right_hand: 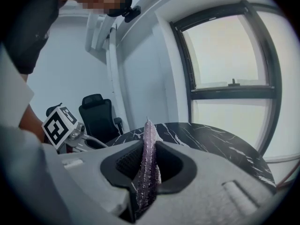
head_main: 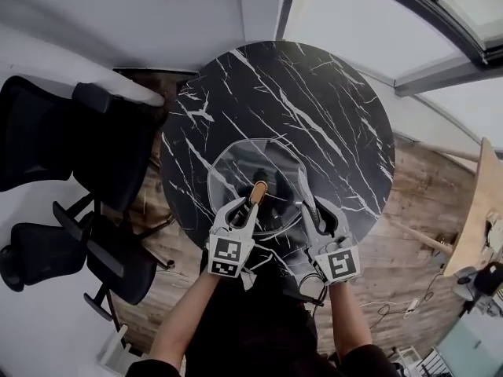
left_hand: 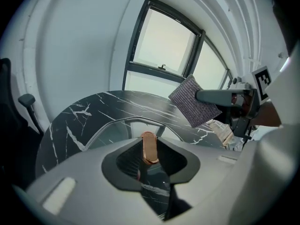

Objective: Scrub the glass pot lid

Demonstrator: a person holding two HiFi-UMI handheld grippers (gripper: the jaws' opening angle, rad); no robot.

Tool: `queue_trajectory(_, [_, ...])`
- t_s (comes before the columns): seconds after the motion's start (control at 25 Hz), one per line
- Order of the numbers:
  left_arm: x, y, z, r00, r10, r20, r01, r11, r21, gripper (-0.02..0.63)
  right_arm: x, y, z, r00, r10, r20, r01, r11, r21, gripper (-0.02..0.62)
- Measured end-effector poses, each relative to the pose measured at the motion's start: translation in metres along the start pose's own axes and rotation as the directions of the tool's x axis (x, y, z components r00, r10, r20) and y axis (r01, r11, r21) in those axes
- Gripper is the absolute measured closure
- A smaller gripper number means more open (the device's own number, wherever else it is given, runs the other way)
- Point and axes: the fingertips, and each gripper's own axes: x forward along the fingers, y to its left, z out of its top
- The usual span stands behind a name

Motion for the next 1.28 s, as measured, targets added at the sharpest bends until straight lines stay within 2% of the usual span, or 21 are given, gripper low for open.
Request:
queue_trajectory(0.12, [0.015, -0.001, -0.008, 0.999, -0.028, -0.032, 0.029, 0.999, 0.022, 0.412, 0.012, -0.009, -0.007, 1.0, -0.011, -0.008, 0.011, 1.0, 0.003, 0.517])
queue_trajectory(0.24, [0.028, -0.002, -0.021, 0.997, -0.032, -0.068, 0.035, 0.999, 0.03, 0.408, 0.019, -0.011, -0.019, 0.999, -0.011, -0.033, 0.011, 1.0, -0.006, 0.516])
queue_trajectory(0.36, [0.037, -0.004, -0.028, 0.994, -0.058, -0.092, 0.059, 0.998, 0.013, 0.434, 0.028, -0.013, -0.034, 0.996, 0.012, -0.084, -0.016, 0.999, -0.05, 0.517])
queue_trajectory(0.52, [0.038, -0.004, -0.027, 0.993, -0.072, -0.09, 0.071, 0.997, -0.014, 0.44, 0.043, -0.021, -0.046, 0.99, 0.049, -0.129, -0.059, 0.996, -0.072, 0.517])
queue_trajectory(0.64, [0.038, -0.004, -0.026, 0.993, -0.083, -0.08, 0.081, 0.996, -0.024, 0.44, 0.056, -0.026, -0.046, 0.988, 0.04, -0.149, -0.062, 0.987, -0.147, 0.518])
queue_trajectory(0.72, [0.039, -0.003, -0.026, 0.993, -0.089, -0.082, 0.086, 0.996, -0.031, 0.44, 0.068, -0.023, -0.048, 0.984, 0.059, -0.167, -0.096, 0.97, -0.223, 0.518])
queue_trajectory(0.8, [0.039, -0.003, -0.027, 0.992, -0.095, -0.084, 0.093, 0.995, -0.035, 0.439, 0.081, -0.019, -0.056, 0.973, 0.083, -0.214, -0.148, 0.939, -0.31, 0.518])
queue_trajectory(0.96, [0.039, -0.004, -0.028, 0.99, -0.118, -0.082, 0.114, 0.992, -0.057, 0.437, 0.11, -0.009, -0.074, 0.932, 0.176, -0.319, -0.311, 0.838, -0.448, 0.518])
queue_trajectory(1.04, [0.039, -0.003, -0.028, 0.989, -0.122, -0.085, 0.117, 0.991, -0.062, 0.437, 0.121, -0.006, -0.079, 0.908, 0.212, -0.361, -0.369, 0.812, -0.452, 0.518])
queue_trajectory(1.16, [0.039, -0.004, -0.028, 0.99, -0.119, -0.081, 0.114, 0.992, -0.06, 0.437, 0.129, -0.005, -0.086, 0.879, 0.234, -0.416, -0.413, 0.81, -0.417, 0.518])
queue_trajectory(1.28, [0.039, -0.004, -0.029, 0.99, -0.12, -0.078, 0.115, 0.991, -0.066, 0.437, 0.131, 0.003, -0.105, 0.835, 0.234, -0.498, -0.466, 0.783, -0.412, 0.515])
